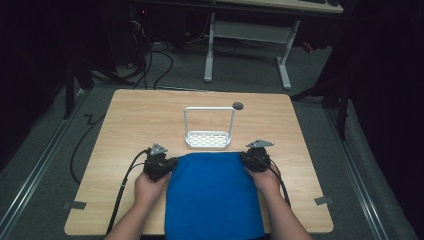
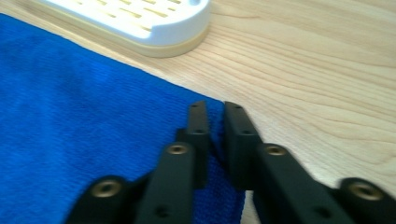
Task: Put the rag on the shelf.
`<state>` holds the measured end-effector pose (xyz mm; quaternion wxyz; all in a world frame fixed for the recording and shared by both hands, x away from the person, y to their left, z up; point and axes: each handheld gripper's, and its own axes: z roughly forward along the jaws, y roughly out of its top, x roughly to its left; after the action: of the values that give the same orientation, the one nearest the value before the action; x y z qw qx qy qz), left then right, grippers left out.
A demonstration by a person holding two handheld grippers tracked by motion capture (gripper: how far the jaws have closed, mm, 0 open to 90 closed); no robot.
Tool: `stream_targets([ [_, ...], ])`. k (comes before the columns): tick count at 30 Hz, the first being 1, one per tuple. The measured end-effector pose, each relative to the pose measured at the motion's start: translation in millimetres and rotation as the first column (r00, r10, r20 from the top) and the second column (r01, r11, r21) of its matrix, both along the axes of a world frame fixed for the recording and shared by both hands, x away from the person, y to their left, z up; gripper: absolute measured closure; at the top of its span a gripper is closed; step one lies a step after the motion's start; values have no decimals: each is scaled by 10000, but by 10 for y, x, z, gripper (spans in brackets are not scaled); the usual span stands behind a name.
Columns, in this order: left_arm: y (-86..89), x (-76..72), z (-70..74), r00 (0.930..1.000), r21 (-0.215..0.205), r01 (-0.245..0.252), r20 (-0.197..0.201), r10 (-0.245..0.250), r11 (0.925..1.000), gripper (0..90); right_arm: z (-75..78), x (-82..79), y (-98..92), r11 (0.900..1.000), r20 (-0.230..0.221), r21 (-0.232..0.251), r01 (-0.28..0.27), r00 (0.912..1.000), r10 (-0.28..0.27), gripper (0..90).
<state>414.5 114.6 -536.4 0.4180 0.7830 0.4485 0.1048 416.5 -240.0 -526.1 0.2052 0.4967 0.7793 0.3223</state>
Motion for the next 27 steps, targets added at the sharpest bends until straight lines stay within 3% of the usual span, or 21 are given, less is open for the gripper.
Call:
stream_targets([
  [3,0,-4,1,10000,-34,30,44,-30,10000,872,17,-36,34,9998,158,-195,-78,9998,81,871],
  [7,19,-15,5,9999,-268,40,121,-37,9996,877,94,-133,37,9999,790,71,-154,9968,148,872],
  [11,26,-42,24,9994,-345,80,335,-69,9994,878,155,-281,67,9987,1463,423,-280,9890,215,872],
  [15,76,-84,106,9966,-606,-57,821,107,9981,878,212,-399,103,9961,2095,574,-668,9763,534,872],
  [19,128,-147,222,9905,-927,-147,1346,272,9956,877,218,-462,102,9958,2370,364,-839,9688,729,874],
  [22,143,-206,269,9856,-925,-85,1674,239,9957,877,212,-492,75,9947,2386,523,-881,9684,732,874],
  [27,126,-266,309,9801,-786,-9,1978,165,9969,877,263,-560,79,9932,2741,619,-988,9585,783,874],
])
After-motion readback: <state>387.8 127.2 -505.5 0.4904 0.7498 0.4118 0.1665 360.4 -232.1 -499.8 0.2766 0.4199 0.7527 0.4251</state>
